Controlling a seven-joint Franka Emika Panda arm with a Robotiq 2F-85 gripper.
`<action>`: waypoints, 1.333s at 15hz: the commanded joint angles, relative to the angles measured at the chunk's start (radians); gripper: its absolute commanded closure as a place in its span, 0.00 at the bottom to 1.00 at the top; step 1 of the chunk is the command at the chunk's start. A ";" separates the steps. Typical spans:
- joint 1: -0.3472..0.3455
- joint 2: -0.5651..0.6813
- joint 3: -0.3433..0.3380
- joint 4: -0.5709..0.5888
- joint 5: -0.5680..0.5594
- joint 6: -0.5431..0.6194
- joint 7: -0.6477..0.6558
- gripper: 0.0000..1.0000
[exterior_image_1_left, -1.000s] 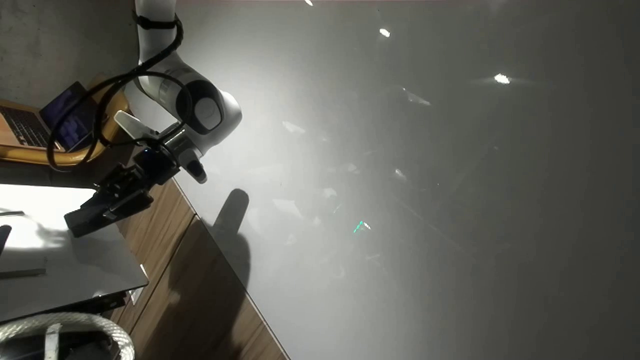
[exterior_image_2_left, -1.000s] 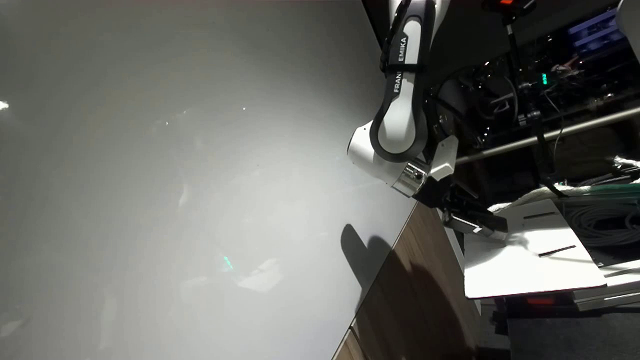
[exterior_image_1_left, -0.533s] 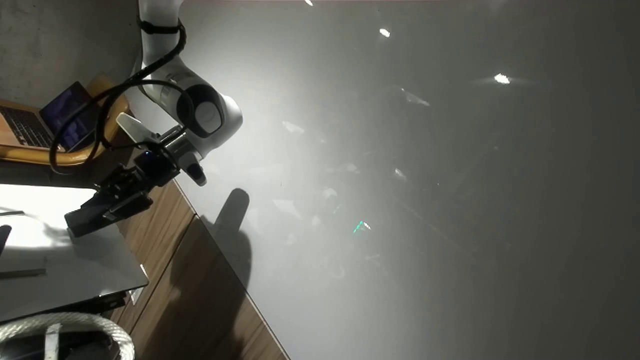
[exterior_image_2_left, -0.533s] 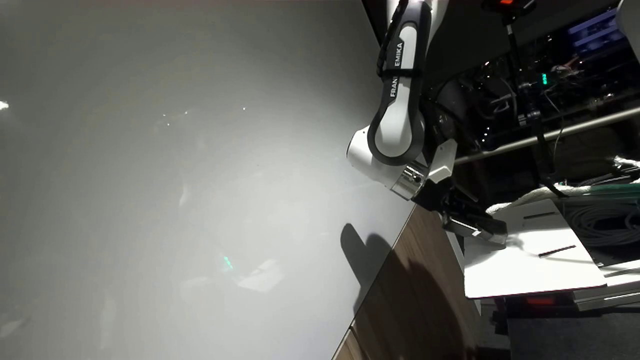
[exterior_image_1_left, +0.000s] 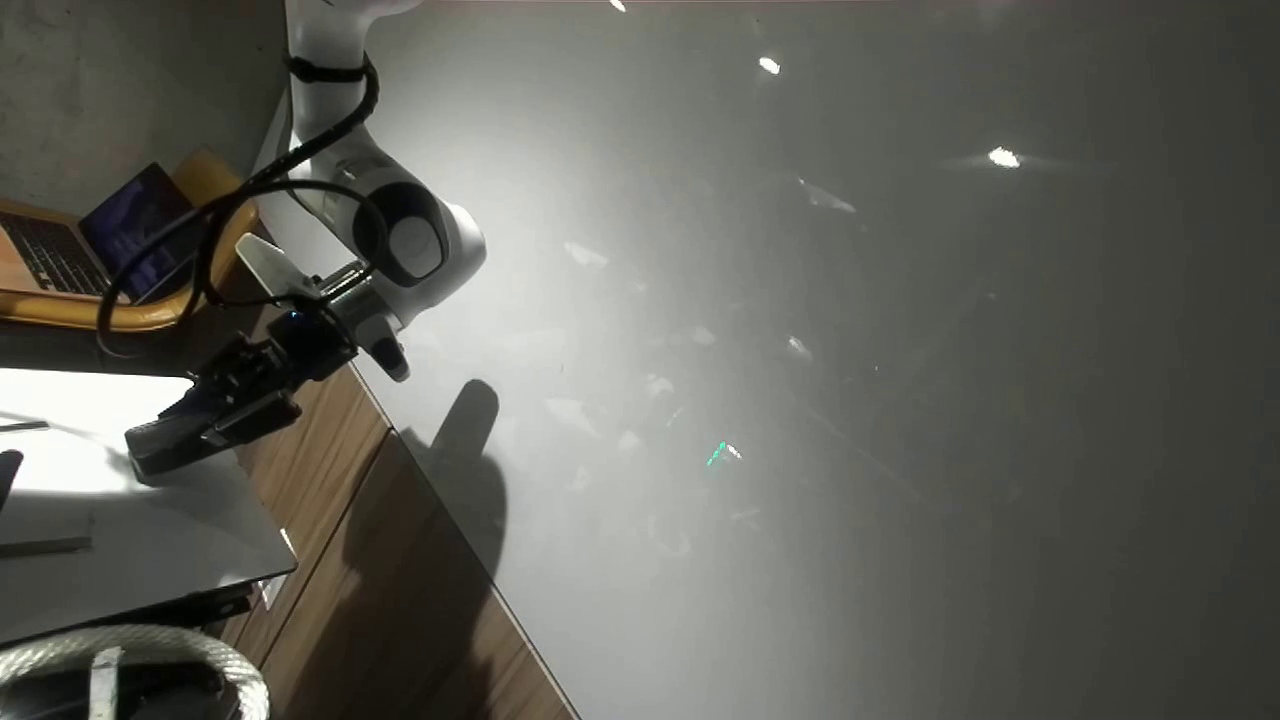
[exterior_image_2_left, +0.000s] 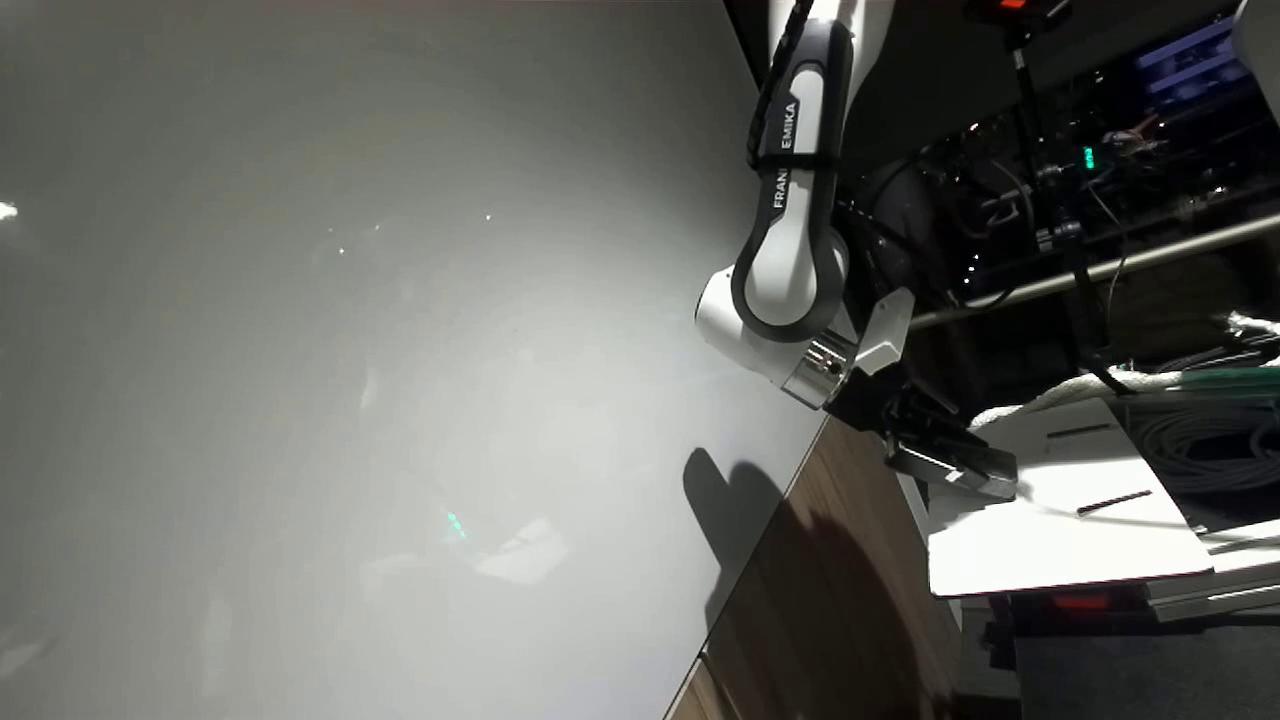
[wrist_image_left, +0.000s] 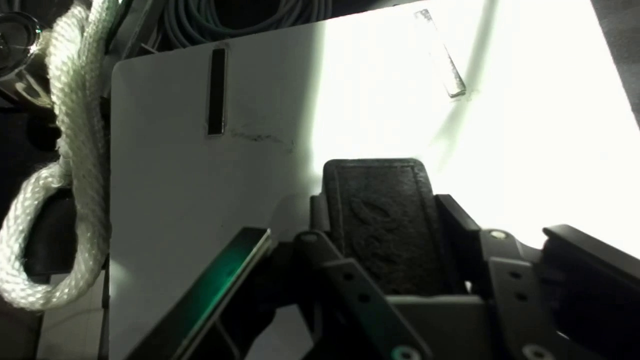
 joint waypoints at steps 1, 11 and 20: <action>-0.009 0.026 -0.008 0.017 0.030 -0.009 -0.034 0.71; -0.004 0.033 0.000 0.030 0.022 -0.032 -0.081 0.01; 0.019 -0.022 0.009 -0.002 -0.037 0.059 -0.112 0.00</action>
